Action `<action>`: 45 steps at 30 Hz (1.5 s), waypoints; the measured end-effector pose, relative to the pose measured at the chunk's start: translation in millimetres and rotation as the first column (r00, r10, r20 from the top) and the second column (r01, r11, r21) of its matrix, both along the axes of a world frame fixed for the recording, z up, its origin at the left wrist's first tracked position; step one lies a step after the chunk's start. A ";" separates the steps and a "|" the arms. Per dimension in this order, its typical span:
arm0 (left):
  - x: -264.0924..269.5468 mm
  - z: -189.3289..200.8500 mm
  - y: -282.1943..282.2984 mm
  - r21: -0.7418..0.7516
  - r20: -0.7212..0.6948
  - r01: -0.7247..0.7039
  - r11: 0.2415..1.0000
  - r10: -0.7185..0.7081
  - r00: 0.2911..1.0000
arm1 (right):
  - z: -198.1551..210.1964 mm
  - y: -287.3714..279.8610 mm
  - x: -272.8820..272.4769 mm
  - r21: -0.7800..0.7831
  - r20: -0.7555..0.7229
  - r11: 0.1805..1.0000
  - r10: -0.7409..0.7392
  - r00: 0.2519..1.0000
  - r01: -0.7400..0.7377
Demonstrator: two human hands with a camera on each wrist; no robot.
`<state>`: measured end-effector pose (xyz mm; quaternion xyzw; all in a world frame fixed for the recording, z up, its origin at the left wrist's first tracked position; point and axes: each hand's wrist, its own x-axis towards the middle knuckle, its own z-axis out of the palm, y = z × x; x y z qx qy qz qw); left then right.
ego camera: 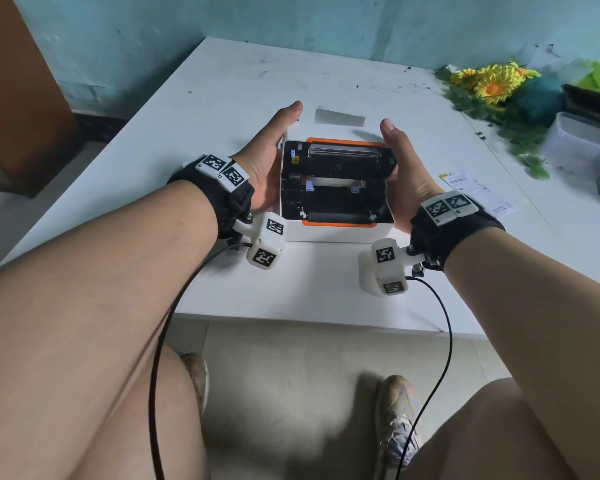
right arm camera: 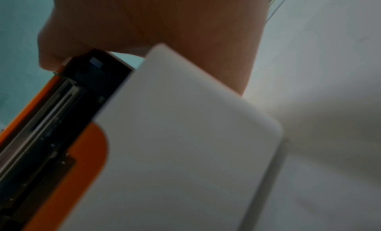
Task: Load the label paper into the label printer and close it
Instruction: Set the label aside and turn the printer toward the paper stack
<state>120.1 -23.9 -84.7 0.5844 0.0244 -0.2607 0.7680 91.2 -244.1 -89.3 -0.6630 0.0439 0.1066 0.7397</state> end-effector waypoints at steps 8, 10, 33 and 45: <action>5.7 -2.3 1.9 0.051 -0.020 0.053 0.997 -0.052 0.998 | 4.1 4.7 -2.4 -0.070 -0.017 0.997 -0.044 0.999 0.043; 5.9 -1.9 2.0 0.058 -0.018 0.041 0.998 -0.040 0.999 | 4.1 4.6 -2.3 -0.067 -0.024 0.997 -0.036 0.999 0.035; 11.2 -6.7 0.1 0.018 0.072 0.000 1.000 -0.002 0.997 | 9.2 9.0 -5.7 -0.074 -0.081 0.994 -0.080 0.993 0.074; 8.1 -3.6 0.2 0.010 0.008 0.033 0.999 -0.033 0.999 | 16.4 7.4 -7.5 -0.080 -0.090 0.996 -0.044 0.995 0.037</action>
